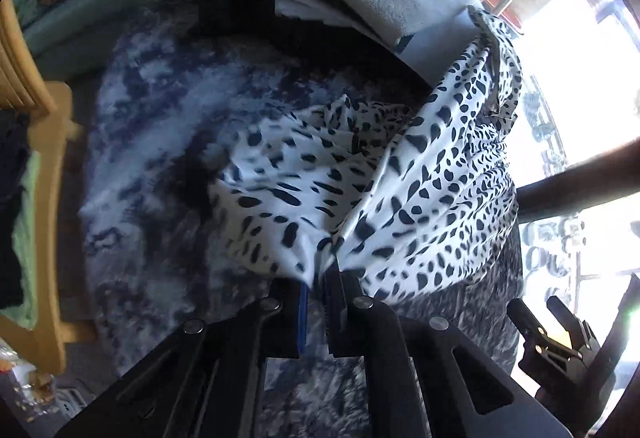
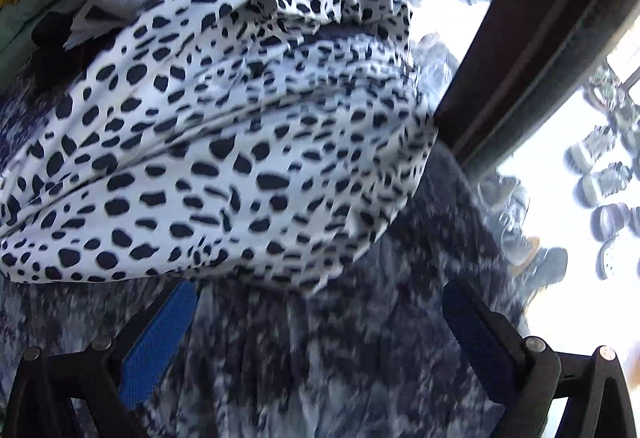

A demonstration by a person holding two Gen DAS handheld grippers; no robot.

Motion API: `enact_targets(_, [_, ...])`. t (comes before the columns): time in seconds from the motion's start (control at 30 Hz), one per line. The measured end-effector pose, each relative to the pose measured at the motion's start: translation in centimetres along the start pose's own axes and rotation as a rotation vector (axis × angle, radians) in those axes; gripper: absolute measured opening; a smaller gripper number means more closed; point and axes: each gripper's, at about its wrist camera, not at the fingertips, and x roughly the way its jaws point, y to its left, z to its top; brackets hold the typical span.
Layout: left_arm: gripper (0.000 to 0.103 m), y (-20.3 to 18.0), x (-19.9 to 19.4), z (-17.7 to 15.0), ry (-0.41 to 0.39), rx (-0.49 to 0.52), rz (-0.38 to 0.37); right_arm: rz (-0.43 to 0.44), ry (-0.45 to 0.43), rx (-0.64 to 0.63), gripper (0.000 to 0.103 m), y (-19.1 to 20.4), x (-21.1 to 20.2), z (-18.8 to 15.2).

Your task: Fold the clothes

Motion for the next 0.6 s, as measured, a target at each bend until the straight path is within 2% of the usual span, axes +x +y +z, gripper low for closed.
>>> enact_targets(0.03, [0.0, 0.3, -1.1, -0.1, -0.024, 0.008, 0.042, 0.01, 0.017, 0.009, 0.101, -0.2, 0.0, -0.3])
enact_targets(0.1, [0.0, 1.6, -2.6, -0.1, -0.067, 0.014, 0.107, 0.029, 0.04, 0.009, 0.1, -0.4, 0.1, -0.9])
enact_targets(0.17, [0.0, 3.5, -3.9, -0.3, -0.076, -0.022, 0.109, 0.027, 0.053, 0.025, 0.098, -0.5, 0.3, -1.4])
enact_targets(0.27, [0.0, 4.4, -4.4, -0.4, -0.05, -0.008, 0.124, 0.018, 0.06, 0.037, 0.098, -0.7, 0.3, -1.5])
enact_targets(0.37, [0.005, 4.4, -3.0, -0.3, -0.011, -0.023, 0.068, 0.013, 0.054, 0.035, 0.098, -0.8, 0.2, -1.2])
enact_targets(0.4, [0.013, 4.1, -2.0, 0.3, 0.005, -0.031, 0.045, 0.012, 0.052, 0.032, 0.098, -0.8, 0.2, -1.2])
enact_targets(0.43, [0.028, 3.8, -1.0, 0.8, 0.018, -0.039, 0.02, 0.013, 0.053, 0.031, 0.098, -0.9, 0.2, -1.1])
enact_targets(0.47, [0.036, 3.5, -0.2, 1.2, 0.017, -0.06, 0.004, 0.014, 0.054, 0.029, 0.098, -1.0, 0.3, -1.1])
enact_targets(0.53, [0.066, 2.8, 1.6, 1.9, 0.016, -0.103, -0.029, 0.016, 0.055, 0.026, 0.098, -1.3, 0.5, -1.0])
enact_targets(0.6, [0.071, 2.3, 3.4, 2.9, 0.01, -0.15, -0.063, 0.019, 0.058, 0.023, 0.098, -1.5, 0.7, -0.9])
